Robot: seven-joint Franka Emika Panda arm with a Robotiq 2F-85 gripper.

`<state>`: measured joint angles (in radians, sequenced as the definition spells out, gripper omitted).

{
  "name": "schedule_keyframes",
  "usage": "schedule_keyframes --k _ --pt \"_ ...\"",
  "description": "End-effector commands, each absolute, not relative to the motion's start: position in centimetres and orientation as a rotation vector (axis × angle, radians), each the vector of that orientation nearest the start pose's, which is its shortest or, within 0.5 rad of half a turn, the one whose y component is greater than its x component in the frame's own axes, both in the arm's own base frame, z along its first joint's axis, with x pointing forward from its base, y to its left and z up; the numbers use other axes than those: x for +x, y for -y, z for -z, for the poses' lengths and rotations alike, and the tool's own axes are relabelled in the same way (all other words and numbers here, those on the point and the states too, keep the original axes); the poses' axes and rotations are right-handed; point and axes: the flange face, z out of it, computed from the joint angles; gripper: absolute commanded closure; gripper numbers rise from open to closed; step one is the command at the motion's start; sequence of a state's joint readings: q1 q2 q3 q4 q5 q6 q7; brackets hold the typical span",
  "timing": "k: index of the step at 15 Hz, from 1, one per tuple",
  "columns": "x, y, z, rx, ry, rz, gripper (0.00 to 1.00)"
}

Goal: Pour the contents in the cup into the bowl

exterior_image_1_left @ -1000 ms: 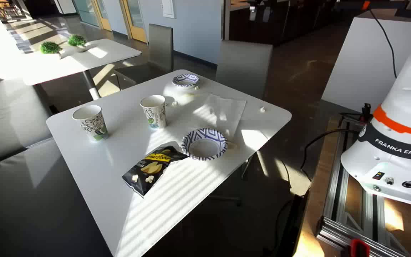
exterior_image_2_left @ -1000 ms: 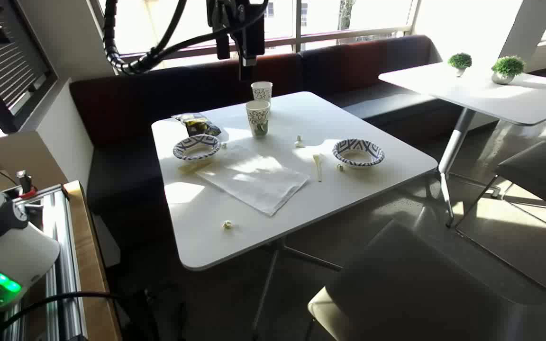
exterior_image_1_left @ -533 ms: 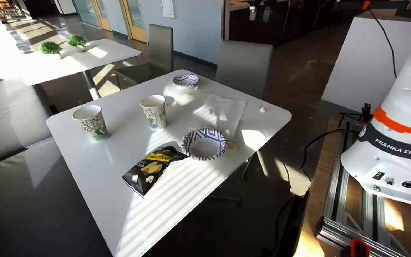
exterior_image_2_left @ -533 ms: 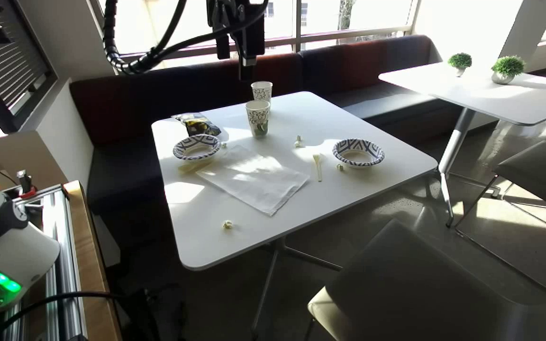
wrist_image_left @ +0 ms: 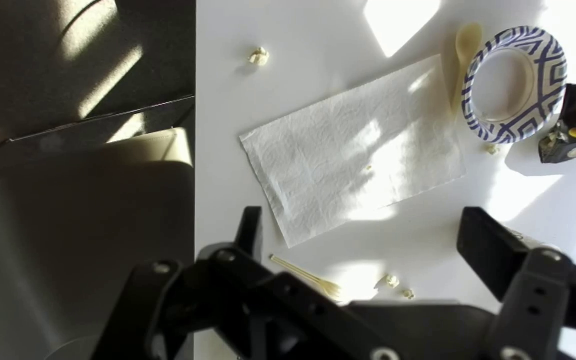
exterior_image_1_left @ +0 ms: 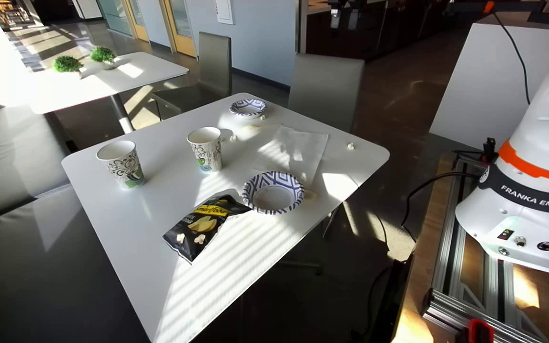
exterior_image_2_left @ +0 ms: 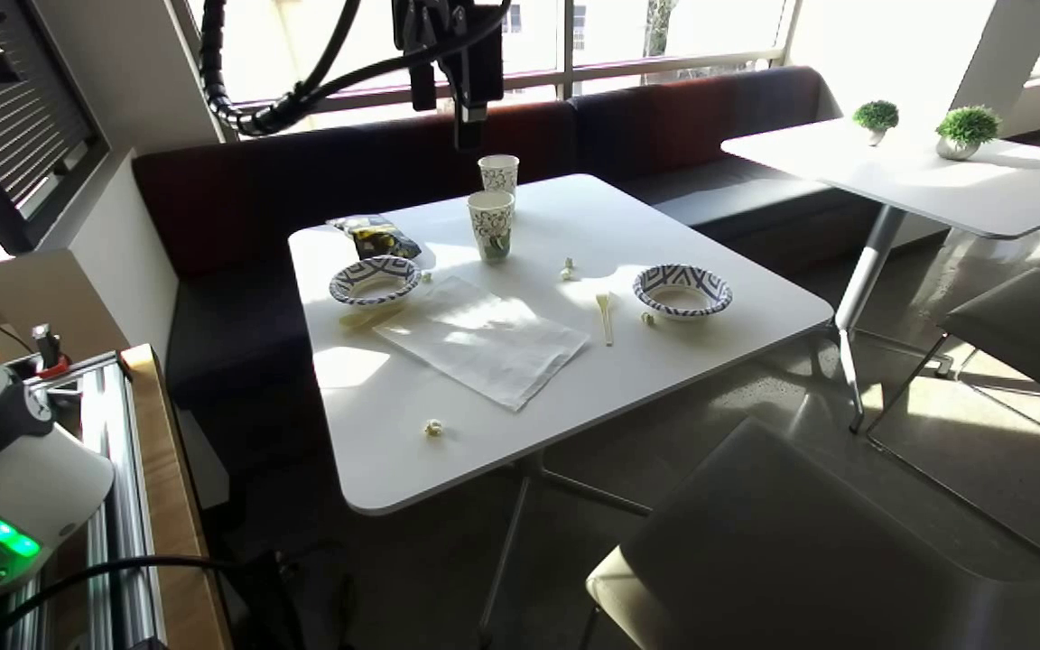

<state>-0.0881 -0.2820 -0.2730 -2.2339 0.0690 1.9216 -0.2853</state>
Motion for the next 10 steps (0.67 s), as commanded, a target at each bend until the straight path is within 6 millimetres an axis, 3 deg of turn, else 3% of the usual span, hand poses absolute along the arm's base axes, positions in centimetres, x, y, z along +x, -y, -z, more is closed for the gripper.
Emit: schedule_keyframes --k 1,4,10 --pt "46.6 11.7 -47.5 -3.008 -0.017 -0.027 0.00" --pt "49.1 5.9 -47.4 -3.018 0.152 -0.033 0.00" --pt "52.1 -4.4 -46.0 -3.044 0.210 -0.054 0.00"
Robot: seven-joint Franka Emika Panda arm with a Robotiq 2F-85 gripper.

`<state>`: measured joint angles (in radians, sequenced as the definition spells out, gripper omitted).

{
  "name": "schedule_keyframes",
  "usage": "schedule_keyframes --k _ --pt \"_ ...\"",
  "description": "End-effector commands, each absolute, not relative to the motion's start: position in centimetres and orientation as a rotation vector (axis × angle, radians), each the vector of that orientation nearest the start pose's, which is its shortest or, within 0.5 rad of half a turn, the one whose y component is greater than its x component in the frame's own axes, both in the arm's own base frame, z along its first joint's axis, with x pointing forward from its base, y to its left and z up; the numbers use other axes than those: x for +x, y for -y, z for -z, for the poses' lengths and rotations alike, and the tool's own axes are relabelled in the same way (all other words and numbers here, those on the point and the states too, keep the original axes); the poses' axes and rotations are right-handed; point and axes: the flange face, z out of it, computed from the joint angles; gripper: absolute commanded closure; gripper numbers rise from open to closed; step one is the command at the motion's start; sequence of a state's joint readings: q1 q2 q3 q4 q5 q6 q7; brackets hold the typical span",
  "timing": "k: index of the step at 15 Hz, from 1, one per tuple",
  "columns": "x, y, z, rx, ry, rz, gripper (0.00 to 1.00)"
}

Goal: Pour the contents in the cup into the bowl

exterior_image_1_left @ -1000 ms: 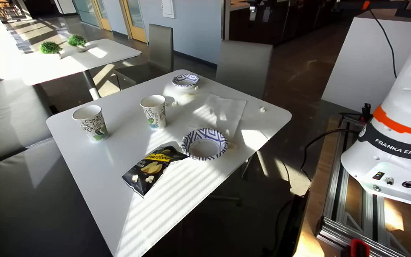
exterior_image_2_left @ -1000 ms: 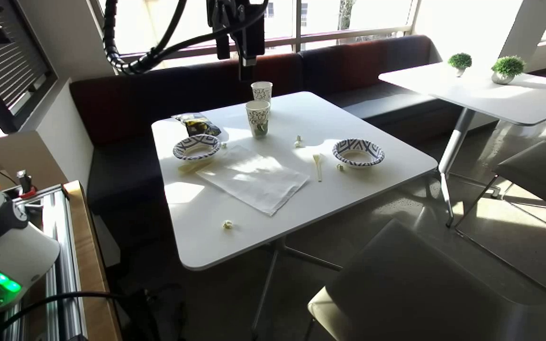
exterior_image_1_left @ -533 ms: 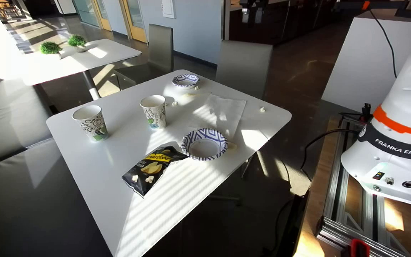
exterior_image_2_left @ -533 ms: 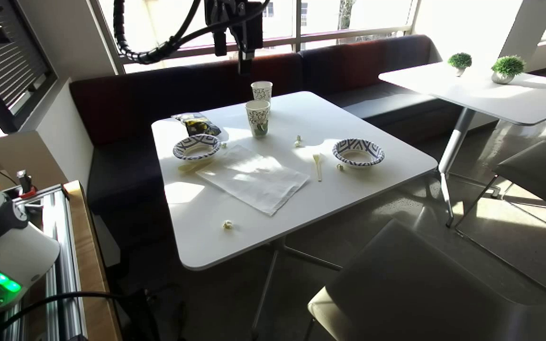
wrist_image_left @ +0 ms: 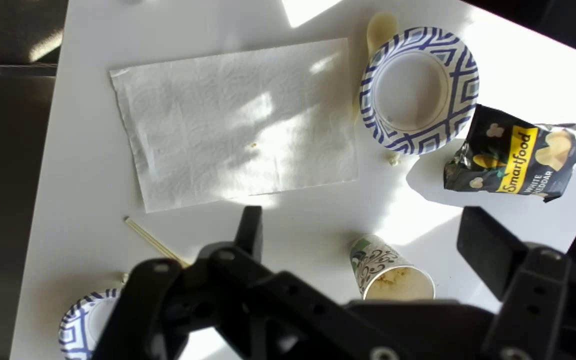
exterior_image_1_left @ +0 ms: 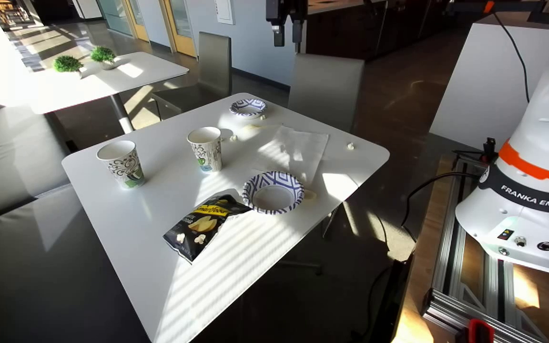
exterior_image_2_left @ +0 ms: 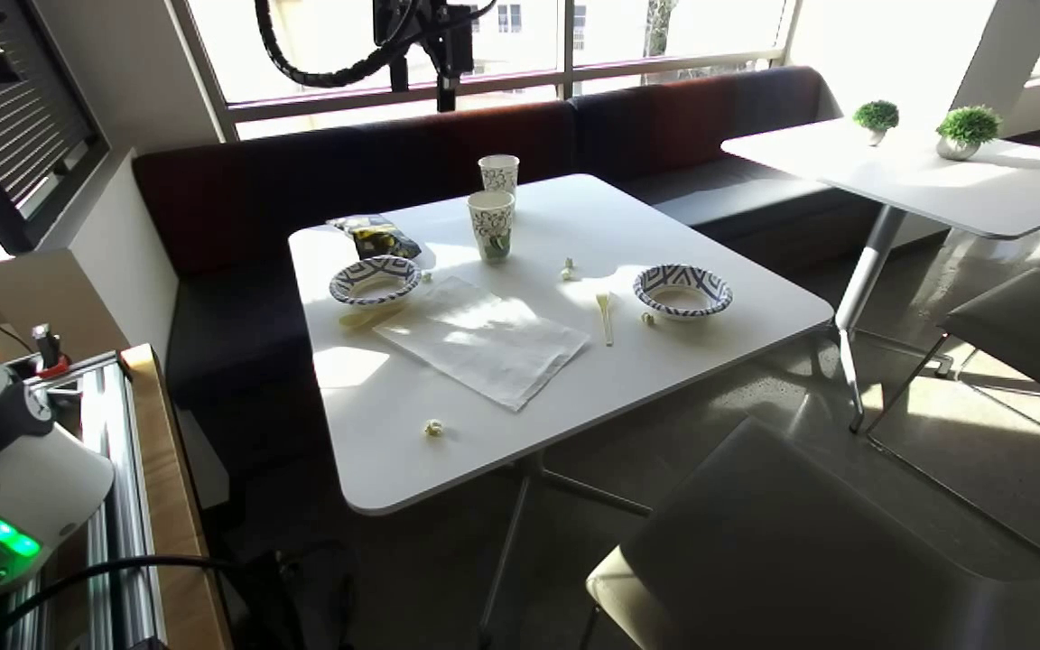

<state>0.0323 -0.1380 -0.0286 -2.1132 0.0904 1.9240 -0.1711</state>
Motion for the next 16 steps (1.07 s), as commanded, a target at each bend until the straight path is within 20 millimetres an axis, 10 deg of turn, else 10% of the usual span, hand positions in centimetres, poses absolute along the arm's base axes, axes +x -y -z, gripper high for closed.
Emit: schedule_keyframes --k 1,8,16 --pt "52.3 -5.8 -45.7 -3.066 0.217 -0.021 0.00" --pt "55.8 -13.3 -41.4 -3.090 0.333 0.303 0.00" --pt "56.9 -14.0 -38.8 -3.066 0.364 0.350 0.00"
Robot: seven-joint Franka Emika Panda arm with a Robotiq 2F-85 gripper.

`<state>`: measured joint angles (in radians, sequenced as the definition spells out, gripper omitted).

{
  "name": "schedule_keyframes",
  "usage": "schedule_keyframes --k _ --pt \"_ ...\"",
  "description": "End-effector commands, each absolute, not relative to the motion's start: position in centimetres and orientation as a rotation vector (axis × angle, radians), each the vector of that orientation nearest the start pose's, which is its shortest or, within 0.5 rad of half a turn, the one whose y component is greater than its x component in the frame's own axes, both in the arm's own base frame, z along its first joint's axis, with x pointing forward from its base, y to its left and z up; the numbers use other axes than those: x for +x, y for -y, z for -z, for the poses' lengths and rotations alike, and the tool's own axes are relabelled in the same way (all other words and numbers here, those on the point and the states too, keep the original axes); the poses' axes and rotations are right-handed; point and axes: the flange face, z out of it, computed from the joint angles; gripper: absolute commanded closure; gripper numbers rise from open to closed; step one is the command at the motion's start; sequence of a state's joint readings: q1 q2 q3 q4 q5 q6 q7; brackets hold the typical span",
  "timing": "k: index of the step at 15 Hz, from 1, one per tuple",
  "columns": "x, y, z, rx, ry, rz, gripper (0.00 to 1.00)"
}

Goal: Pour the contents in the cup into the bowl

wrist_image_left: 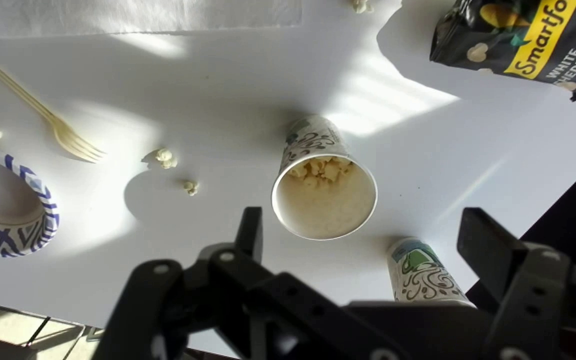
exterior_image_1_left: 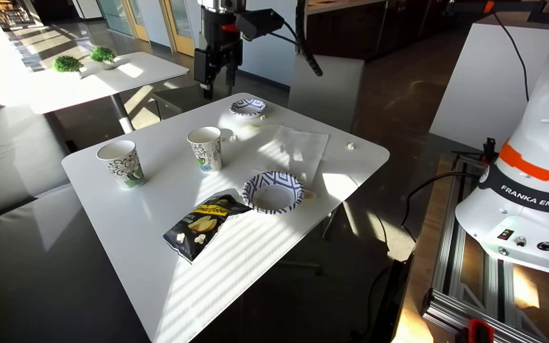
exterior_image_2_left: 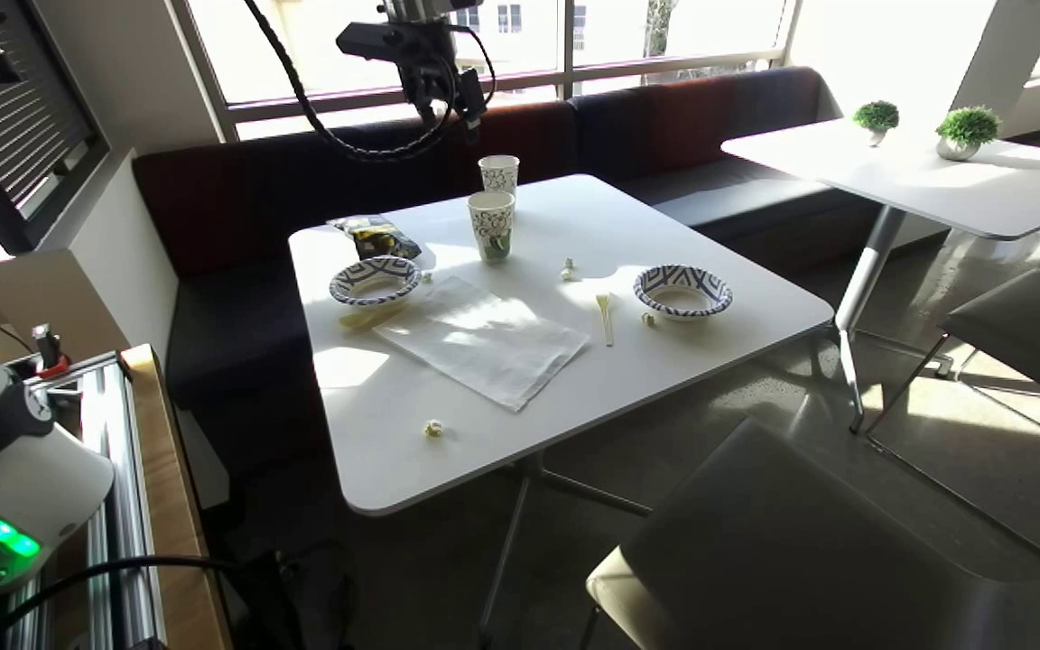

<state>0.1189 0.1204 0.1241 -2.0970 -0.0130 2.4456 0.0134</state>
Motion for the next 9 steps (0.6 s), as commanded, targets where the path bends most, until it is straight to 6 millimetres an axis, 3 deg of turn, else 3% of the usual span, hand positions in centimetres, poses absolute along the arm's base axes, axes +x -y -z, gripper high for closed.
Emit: schedule_keyframes --k 1,3,5,9 --pt "57.0 -14.0 -38.9 -3.065 0.364 0.353 0.00" --pt "57.0 -14.0 -39.0 -3.065 0.364 0.356 0.00" --pt "57.2 -14.9 -38.0 -3.104 0.342 0.281 0.00" --pt "58.2 -17.0 -35.6 -3.156 0.338 0.301 0.00"
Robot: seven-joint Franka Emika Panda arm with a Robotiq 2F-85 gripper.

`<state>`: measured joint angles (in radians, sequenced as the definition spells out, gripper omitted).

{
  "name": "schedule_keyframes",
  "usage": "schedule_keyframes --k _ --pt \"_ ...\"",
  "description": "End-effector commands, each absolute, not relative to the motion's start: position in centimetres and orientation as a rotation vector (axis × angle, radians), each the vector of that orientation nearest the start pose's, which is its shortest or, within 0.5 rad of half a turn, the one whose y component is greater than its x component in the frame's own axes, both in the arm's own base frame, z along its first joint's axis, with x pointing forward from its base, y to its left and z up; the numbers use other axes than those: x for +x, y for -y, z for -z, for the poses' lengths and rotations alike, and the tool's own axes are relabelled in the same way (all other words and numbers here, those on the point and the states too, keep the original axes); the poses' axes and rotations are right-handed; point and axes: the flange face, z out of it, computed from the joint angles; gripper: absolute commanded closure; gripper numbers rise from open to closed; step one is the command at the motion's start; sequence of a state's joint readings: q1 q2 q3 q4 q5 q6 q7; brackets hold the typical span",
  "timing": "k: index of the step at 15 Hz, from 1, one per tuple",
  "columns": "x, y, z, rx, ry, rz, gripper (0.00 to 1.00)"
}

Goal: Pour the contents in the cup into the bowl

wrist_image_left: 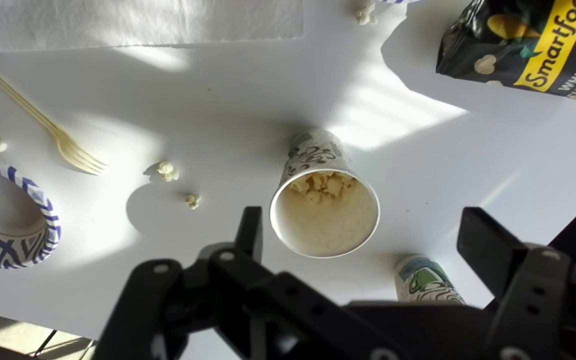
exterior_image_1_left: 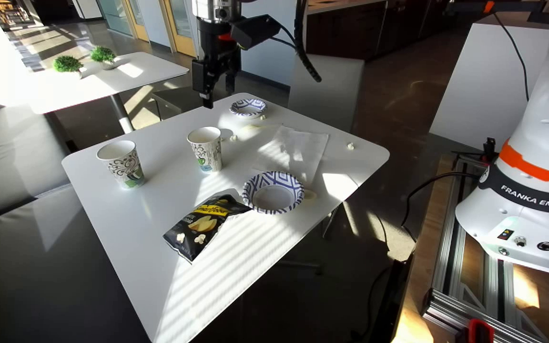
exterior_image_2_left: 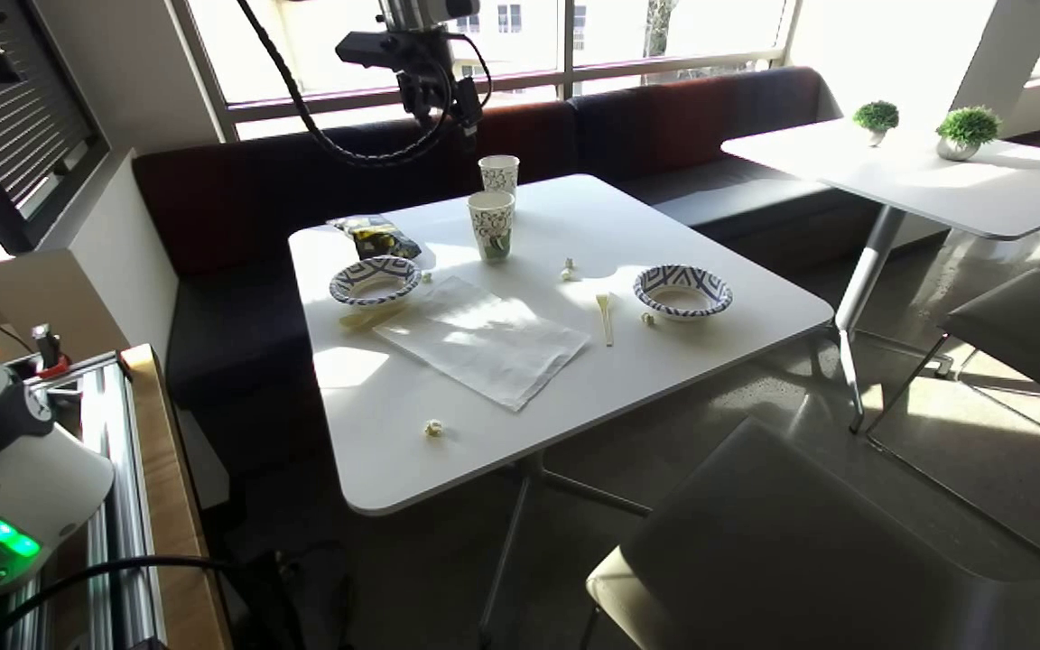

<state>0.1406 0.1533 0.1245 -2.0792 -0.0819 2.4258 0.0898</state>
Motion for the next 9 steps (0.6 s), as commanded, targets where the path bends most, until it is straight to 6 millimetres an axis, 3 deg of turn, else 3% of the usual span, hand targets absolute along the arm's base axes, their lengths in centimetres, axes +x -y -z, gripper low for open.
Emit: schedule_keyframes --k 1,9 --pt "58.6 -17.5 -34.9 -3.168 0.335 0.333 0.00" --pt "61.8 -19.7 -29.5 -3.147 0.372 0.372 0.00"
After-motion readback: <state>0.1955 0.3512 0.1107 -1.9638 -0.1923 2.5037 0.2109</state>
